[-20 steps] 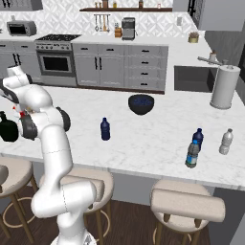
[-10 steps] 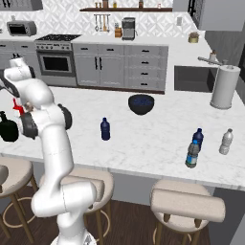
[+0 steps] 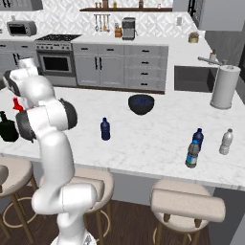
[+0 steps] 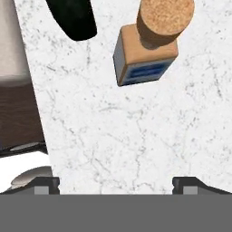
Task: Move the plastic bottles in the middle to the plastics group, and the glass bottles in the middle to the glass group.
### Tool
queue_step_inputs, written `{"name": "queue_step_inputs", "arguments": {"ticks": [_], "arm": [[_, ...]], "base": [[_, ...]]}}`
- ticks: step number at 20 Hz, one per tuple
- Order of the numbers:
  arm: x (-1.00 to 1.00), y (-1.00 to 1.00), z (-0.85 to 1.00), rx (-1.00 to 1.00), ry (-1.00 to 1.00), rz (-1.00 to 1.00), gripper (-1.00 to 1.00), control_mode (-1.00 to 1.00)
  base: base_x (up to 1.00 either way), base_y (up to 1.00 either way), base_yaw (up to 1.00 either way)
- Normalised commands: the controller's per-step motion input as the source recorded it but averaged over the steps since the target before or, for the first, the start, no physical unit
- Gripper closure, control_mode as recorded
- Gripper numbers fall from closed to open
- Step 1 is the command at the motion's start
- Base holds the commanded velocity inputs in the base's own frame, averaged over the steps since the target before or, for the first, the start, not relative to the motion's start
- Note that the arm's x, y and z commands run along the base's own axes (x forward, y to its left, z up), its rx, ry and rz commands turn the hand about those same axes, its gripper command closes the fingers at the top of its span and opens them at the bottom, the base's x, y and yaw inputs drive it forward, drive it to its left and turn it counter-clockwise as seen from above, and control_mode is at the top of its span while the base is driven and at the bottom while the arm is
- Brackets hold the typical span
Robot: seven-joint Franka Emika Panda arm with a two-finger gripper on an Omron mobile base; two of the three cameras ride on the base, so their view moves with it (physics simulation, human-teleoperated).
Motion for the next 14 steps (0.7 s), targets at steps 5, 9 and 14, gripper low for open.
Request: {"name": "queue_step_inputs", "arguments": {"ticks": [5,9,14], "arm": [[-1.0,-1.0,-0.65,0.22,-0.19,-0.11,-1.0,-1.0],[-0.49,-1.0,0.01,0.1,-0.05,-0.23,-1.0,-1.0],[0.0,-0.76,0.39,0.07,0.01,-0.42,-1.0,-1.0]], "base": [[0.0,0.0,0.0],[0.0,0.0,0.0],[0.0,0.0,0.0]]}}
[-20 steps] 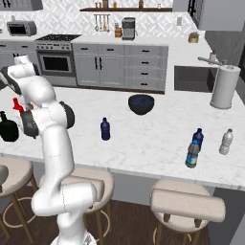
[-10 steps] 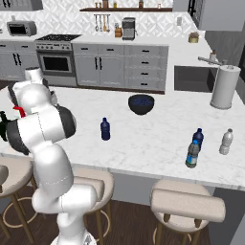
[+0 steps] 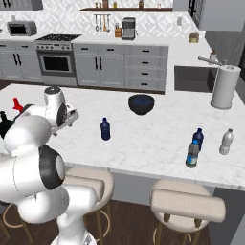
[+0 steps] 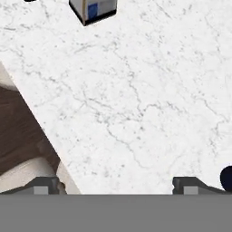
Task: Move the plastic bottles in the middle to the plastics group, and the glass bottles in the middle to the glass group.
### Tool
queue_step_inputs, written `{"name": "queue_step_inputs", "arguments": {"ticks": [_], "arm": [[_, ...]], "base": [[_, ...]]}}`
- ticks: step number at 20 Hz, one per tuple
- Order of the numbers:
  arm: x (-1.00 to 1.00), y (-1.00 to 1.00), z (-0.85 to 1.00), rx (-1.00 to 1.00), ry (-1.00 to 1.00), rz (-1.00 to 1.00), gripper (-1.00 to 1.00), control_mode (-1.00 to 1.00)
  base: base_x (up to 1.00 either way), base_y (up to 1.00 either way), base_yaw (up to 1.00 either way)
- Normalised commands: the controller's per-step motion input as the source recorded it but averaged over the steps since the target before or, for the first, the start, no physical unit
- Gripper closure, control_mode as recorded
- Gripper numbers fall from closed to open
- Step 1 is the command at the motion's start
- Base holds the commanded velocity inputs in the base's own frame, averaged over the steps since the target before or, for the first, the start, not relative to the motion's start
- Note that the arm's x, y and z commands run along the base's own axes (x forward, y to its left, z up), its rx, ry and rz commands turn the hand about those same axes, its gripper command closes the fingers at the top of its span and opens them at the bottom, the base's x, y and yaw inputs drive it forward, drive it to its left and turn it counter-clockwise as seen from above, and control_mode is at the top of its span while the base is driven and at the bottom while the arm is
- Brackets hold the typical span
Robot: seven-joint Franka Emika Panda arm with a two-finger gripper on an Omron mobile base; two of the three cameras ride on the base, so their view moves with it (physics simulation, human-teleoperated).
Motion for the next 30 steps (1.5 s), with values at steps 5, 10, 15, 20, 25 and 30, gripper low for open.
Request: {"name": "queue_step_inputs", "arguments": {"ticks": [5,10,15,20,25,30], "arm": [[0.0,-0.93,0.77,0.0,0.02,-0.51,-1.0,-1.0],[0.0,-0.9,0.63,0.11,0.12,-0.57,-1.0,-1.0],[0.26,-0.72,0.04,0.23,0.04,-0.52,-1.0,-1.0],[0.27,-0.26,-0.04,0.09,0.02,-0.04,-1.0,-1.0],[0.46,0.02,-0.31,0.05,0.0,0.0,-1.0,-1.0],[0.45,0.29,-0.13,0.0,0.0,0.03,-1.0,-1.0]], "base": [[0.0,0.0,0.0],[0.0,0.0,0.0],[0.0,0.0,0.0],[0.0,0.0,0.0],[0.0,0.0,0.0],[0.0,0.0,0.0]]}}
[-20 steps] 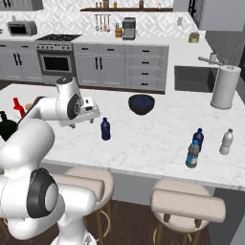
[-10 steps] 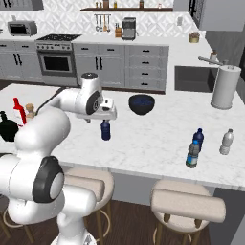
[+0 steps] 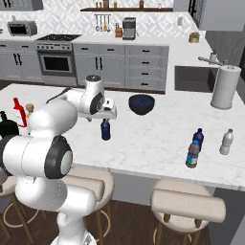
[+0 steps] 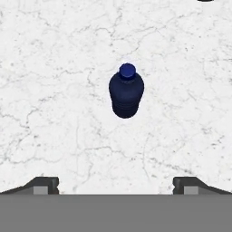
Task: Move the plastic bottles in the middle to the plastics group, and the glass bottles in the middle to the glass group.
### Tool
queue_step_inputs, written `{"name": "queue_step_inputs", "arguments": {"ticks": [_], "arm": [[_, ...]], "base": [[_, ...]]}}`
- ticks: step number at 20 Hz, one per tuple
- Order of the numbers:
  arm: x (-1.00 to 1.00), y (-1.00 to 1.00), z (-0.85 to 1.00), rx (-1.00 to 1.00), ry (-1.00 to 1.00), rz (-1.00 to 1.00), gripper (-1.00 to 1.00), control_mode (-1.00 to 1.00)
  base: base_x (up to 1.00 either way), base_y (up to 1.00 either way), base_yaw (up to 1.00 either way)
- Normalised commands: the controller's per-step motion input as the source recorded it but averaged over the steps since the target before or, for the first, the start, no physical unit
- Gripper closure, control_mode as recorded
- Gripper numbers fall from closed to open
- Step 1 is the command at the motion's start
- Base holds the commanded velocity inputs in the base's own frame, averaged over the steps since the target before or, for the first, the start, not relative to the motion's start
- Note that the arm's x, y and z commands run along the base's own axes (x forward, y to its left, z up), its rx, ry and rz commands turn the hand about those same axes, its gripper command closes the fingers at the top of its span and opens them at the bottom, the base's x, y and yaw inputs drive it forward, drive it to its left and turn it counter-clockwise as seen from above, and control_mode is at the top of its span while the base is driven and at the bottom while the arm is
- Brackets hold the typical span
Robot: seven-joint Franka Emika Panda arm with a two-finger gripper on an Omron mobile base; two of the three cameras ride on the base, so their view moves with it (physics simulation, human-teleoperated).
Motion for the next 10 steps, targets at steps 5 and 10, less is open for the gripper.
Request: {"name": "queue_step_inputs", "arguments": {"ticks": [5,10], "arm": [[0.26,0.09,0.0,-0.03,0.0,0.0,-1.0,-1.0],[0.35,0.0,0.0,0.0,0.0,0.0,-1.0,-1.0]], "base": [[0.0,0.0,0.0],[0.0,0.0,0.0]]}}
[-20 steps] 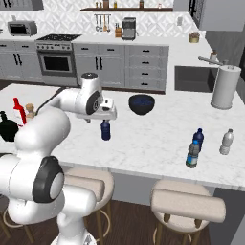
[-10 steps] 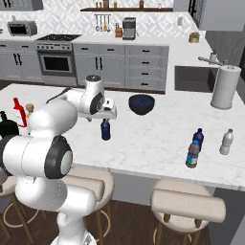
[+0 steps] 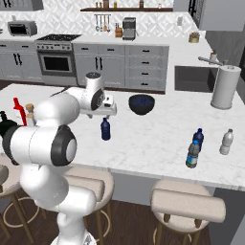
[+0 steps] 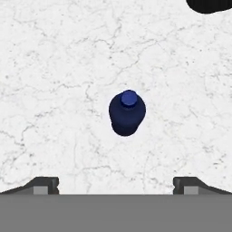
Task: Move the plastic bottles in the middle to the plastics group, and the glass bottles in the middle to the glass group.
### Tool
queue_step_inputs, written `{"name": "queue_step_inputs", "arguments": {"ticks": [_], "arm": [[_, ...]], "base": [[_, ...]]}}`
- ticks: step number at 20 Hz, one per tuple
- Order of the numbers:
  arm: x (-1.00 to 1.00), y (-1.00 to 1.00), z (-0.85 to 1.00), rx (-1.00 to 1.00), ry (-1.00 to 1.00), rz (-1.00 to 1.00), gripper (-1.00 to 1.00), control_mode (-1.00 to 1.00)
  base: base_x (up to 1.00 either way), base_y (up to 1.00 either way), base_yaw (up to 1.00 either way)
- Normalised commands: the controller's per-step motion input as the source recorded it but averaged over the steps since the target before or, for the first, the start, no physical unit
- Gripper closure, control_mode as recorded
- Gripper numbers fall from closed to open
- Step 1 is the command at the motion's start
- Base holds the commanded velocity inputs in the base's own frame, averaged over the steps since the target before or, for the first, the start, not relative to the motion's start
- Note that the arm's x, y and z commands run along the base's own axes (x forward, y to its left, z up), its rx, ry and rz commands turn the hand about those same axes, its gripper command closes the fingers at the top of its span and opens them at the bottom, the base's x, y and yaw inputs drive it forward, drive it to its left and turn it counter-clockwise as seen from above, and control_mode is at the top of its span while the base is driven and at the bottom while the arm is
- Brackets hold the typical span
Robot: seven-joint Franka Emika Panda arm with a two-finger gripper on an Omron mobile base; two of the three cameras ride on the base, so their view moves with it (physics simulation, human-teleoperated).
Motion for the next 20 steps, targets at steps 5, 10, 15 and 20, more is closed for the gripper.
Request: {"name": "queue_step_inputs", "arguments": {"ticks": [5,10,15,20], "arm": [[0.19,-0.07,-0.1,0.0,0.0,0.0,-1.0,-1.0],[0.23,-0.11,-0.23,0.0,0.0,0.0,-1.0,-1.0],[0.2,-0.01,-0.17,0.0,0.0,0.0,-1.0,-1.0],[0.02,0.1,-0.1,0.0,0.0,0.0,-1.0,-1.0]], "base": [[0.0,0.0,0.0],[0.0,0.0,0.0],[0.0,0.0,0.0],[0.0,0.0,0.0]]}}
